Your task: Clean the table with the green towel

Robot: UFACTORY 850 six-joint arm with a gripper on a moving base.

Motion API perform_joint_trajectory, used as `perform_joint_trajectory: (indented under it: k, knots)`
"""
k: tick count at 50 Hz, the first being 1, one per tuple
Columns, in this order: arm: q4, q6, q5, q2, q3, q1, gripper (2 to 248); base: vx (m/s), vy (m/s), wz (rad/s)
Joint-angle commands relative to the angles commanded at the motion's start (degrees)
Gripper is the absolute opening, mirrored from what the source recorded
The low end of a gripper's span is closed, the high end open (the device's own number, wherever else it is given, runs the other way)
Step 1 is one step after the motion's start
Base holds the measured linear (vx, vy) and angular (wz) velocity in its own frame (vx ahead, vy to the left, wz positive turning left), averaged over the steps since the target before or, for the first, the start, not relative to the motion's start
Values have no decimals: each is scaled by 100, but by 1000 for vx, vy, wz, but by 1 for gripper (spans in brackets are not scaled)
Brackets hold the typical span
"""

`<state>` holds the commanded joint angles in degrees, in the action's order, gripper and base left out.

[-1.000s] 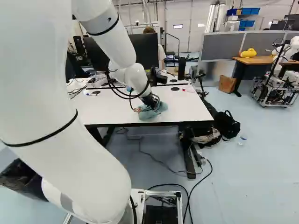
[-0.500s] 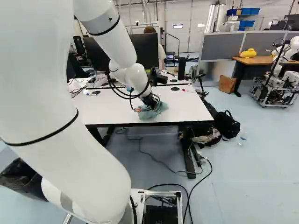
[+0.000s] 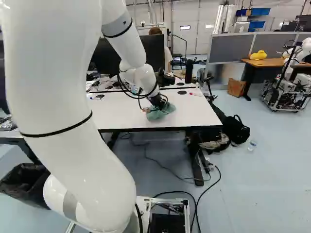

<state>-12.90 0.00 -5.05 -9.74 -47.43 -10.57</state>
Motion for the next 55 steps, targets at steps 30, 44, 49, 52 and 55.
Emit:
perform_joint_trajectory:
  k: [30, 44, 49, 52, 55]
  knots:
    - [0, 0, 0, -624, -733, 254, 30, 0, 0, 0]
    - [0, 0, 0, -517, -605, 467, 30, 0, 0, 0]
    - [0, 0, 0, -409, -476, 509, 30, 0, 0, 0]
    - [0, 0, 0, -337, -390, 533, 30, 0, 0, 0]
    - [0, 0, 0, -261, -301, 557, 30, 0, 0, 0]
